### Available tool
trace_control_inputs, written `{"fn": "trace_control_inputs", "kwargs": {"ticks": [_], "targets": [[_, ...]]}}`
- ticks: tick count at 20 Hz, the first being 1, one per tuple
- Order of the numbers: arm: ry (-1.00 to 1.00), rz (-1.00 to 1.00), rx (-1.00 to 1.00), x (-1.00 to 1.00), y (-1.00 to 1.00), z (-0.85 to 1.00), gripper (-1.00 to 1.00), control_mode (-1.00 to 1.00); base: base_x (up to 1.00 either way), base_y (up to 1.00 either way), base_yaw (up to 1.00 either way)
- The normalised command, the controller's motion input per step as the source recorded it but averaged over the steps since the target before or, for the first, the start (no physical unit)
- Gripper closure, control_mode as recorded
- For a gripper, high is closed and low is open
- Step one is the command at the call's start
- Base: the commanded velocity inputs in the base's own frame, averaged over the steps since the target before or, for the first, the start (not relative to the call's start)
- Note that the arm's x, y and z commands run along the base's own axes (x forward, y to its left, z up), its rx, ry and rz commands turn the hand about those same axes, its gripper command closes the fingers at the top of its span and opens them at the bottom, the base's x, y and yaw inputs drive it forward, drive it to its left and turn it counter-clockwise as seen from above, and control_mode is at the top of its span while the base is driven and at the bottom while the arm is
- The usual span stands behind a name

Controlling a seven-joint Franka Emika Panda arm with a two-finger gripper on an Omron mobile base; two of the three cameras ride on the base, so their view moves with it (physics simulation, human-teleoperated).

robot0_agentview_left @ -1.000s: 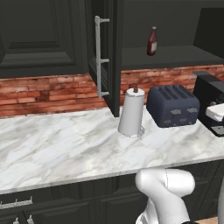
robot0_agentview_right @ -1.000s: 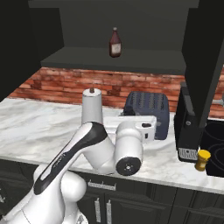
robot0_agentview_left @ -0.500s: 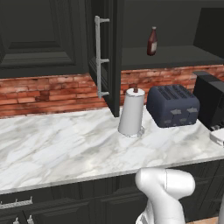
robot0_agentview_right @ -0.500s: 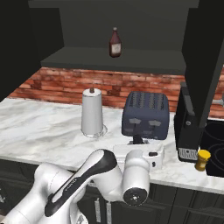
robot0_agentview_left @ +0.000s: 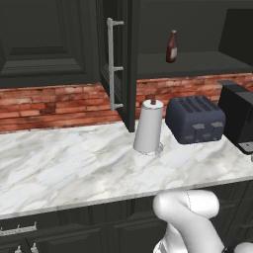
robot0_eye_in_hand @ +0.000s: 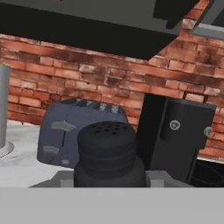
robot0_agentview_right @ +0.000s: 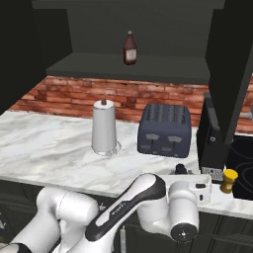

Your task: Collect the turmeric, ketchup, and shaker from the cabinet and place them next to the stove.

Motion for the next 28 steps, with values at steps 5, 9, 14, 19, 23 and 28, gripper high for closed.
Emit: {"fn": "trace_control_inputs", "kwargs": {"ticks": [5,9,14,19,23,28], "targets": [[0.0,0.0,0.0,-0.01,-0.78,-0.18,1.0,-1.0,0.0,0.0,0.0],[0.0,0.0,0.0,-0.16,-0.37,-0.32,1.0,-1.0,0.0,0.0,0.0],[0.0,0.0,0.0,-0.01,-0.27,-0.35,1.0,-1.0,0.0,0.0,0.0],[0.0,0.0,0.0,0.05,-0.37,-0.24,1.0,-1.0,0.0,0.0,0.0],[0.0,0.0,0.0,0.12,-0.37,-0.31,1.0,-1.0,0.0,0.0,0.0],[0.0,0.0,0.0,0.21,-0.25,-0.27,1.0,-1.0,0.0,0.0,0.0]]}}
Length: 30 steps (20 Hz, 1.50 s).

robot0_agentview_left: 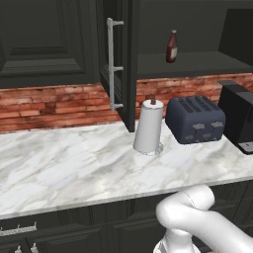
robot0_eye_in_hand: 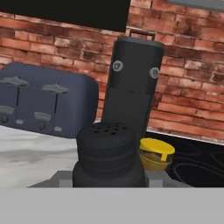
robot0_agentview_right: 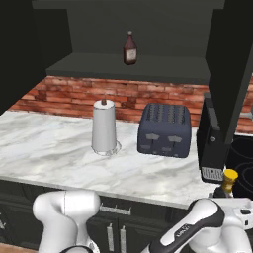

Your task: Collect the turmeric, ketchup, and shaker from the cabinet and place them next to the stove.

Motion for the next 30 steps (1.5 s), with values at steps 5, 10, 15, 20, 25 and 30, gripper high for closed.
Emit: {"fn": "trace_control_inputs", "kwargs": {"ticks": [5,10,15,20,25,30], "targets": [[0.01,0.0,0.0,0.36,-0.17,-0.19,1.0,-1.0,0.0,0.0,0.0],[0.01,0.0,0.0,0.35,-0.14,-0.24,1.0,-1.0,0.0,0.0,0.0],[0.02,0.0,0.0,0.29,-0.16,-0.28,1.0,-1.0,0.0,0.0,0.0],[0.04,0.0,0.0,0.28,-0.22,-0.19,1.0,-1.0,0.0,0.0,0.0],[0.04,0.0,0.0,0.19,-0.4,-0.07,1.0,-1.0,0.0,0.0,0.0],[0.01,0.0,0.02,0.11,-0.37,-0.18,1.0,-1.0,0.0,0.0,0.0]]}}
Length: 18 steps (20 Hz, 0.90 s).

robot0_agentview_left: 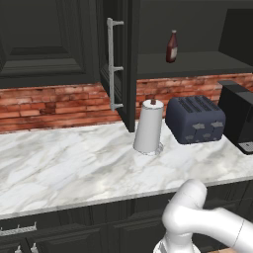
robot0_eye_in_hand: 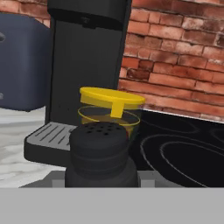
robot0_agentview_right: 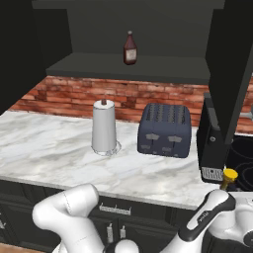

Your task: Collect the turmeric, ketchup, and shaker from the cabinet and place them next to the stove.

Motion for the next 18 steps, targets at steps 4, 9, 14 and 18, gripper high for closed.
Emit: {"fn": "trace_control_inputs", "kwargs": {"ticks": [4,9,14,18], "targets": [[0.01,0.01,0.01,0.09,-0.3,-0.26,1.0,-1.0,0.0,0.0,0.0],[0.0,0.02,0.01,0.01,-0.09,-0.32,1.0,-1.0,0.0,0.0,0.0],[0.0,0.04,0.0,-0.06,0.0,-0.4,1.0,-1.0,0.0,0.0,0.0],[0.0,0.02,0.0,-0.03,0.0,-0.31,-1.0,-1.0,0.0,0.0,0.0]]}}
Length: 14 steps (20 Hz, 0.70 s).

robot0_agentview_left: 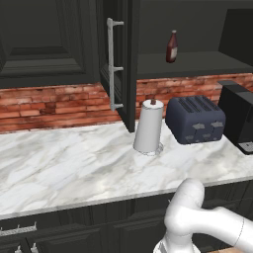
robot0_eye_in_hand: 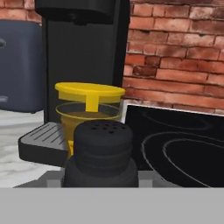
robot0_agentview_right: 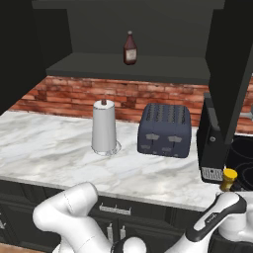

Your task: Collect the turmeric, ketchup, and shaker from the cabinet and place them next to the stove.

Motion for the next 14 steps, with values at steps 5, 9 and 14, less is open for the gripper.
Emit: {"fn": "trace_control_inputs", "kwargs": {"ticks": [5,9,14], "targets": [[0.0,0.01,0.02,-0.07,0.0,0.0,-1.0,-1.0,0.0,0.0,0.0],[0.0,0.0,0.01,-0.27,0.0,0.15,-1.0,-1.0,0.0,0.0,0.0],[-0.02,0.0,0.0,-0.4,0.01,0.36,-1.0,-1.0,0.0,0.0,0.0]]}}
